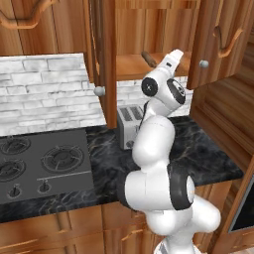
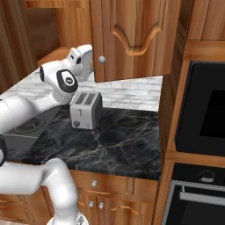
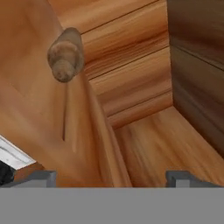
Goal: Open the cabinet, retrieve the rolling pin, and place it next to the meat on the cutting board to prepare for tenderizing.
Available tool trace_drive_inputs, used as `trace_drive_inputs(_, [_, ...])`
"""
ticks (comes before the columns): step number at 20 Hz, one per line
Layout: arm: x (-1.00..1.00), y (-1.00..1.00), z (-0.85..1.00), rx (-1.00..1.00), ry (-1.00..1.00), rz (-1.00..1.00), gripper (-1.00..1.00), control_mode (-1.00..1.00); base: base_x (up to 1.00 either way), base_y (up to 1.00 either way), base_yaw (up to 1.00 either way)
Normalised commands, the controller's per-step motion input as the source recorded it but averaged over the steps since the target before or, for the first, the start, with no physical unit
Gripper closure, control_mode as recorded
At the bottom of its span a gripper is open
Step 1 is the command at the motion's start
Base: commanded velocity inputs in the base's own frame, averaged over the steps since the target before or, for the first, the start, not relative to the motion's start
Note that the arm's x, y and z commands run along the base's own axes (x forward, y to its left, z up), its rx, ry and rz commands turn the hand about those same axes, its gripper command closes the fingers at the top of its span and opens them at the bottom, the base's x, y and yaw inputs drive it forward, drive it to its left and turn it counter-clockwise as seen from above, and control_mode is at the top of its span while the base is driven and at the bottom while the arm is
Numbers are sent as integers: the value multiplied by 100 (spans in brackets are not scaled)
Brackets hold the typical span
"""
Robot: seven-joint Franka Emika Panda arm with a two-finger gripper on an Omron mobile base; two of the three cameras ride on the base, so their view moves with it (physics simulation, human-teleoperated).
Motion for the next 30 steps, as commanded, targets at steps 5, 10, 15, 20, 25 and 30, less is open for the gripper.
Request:
trace_drive_inputs(5, [-12, -31, -13, 4, 14, -7, -100, -100, 0, 0, 0])
trace_drive_inputs(10, [-71, -23, -15, 1, 3, -9, -100, -100, 0, 0, 0])
trace_drive_inputs(15, [-100, -8, -11, 0, 0, -13, -100, -100, 0, 0, 0])
trace_drive_inputs(20, [-78, -20, -1, 2, 1, -16, -100, -100, 0, 0, 0])
trace_drive_inputs(25, [-5, -51, 0, 10, 13, -10, -100, -100, 0, 0, 0])
trace_drive_inputs(30, [-1, -62, 0, 15, 16, -4, -100, -100, 0, 0, 0])
